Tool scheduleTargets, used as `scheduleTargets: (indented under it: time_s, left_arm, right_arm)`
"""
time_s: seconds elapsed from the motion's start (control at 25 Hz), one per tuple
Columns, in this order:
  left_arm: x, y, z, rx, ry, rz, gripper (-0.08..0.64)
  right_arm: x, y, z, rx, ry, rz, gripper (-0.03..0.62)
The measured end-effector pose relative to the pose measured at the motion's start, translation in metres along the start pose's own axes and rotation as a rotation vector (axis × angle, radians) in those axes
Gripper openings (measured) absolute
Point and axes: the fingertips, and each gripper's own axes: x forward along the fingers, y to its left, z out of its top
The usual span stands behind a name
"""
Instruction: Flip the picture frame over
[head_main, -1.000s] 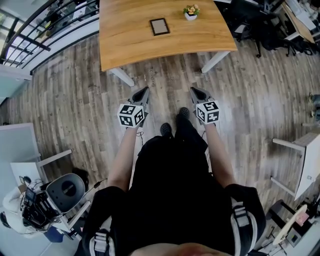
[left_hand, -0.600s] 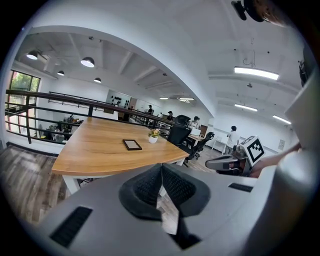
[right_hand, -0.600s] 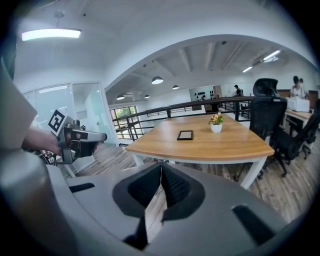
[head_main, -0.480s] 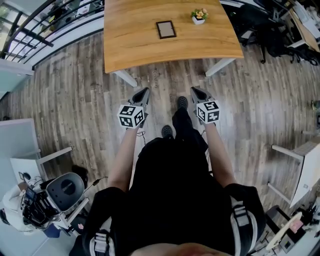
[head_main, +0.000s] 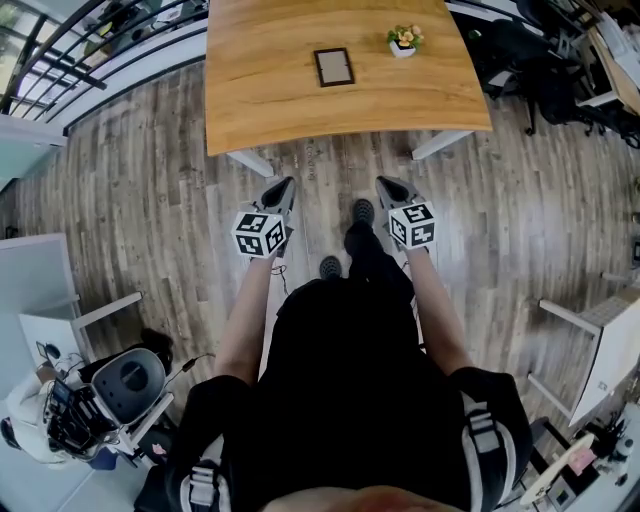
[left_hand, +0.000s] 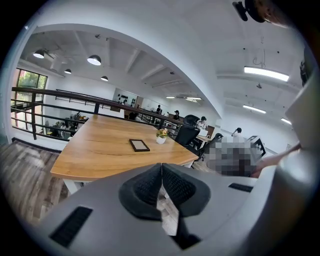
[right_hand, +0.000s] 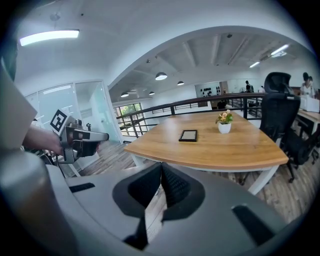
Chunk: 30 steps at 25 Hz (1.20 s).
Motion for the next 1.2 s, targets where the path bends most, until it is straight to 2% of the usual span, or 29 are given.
scheduleTargets:
  time_s: [0.28,0.56,0.84,1.2]
  left_arm:
    - [0.05,0.014,0.017,0.016,0.038,0.041,0.023]
    - [0.097,0.03,0.033,-0.035,0.04,0.11,0.023]
    - [0.153,0.03,0.049,-0.047,0.048,0.137,0.023]
    - [0.198,0.032,0.066,-0.065,0.03,0.168,0.023]
  right_arm:
    - [0.032,-0.048,0.023,-0.01,0.024,0.042,0.009]
    - [0.071,-0.096,0.055,-0.046,0.052,0.104,0.009]
    - [0.109,-0.134,0.076,-0.09,0.089,0.181,0.009]
    - [0.135,-0.177,0.099,-0.107,0.091,0.206,0.008]
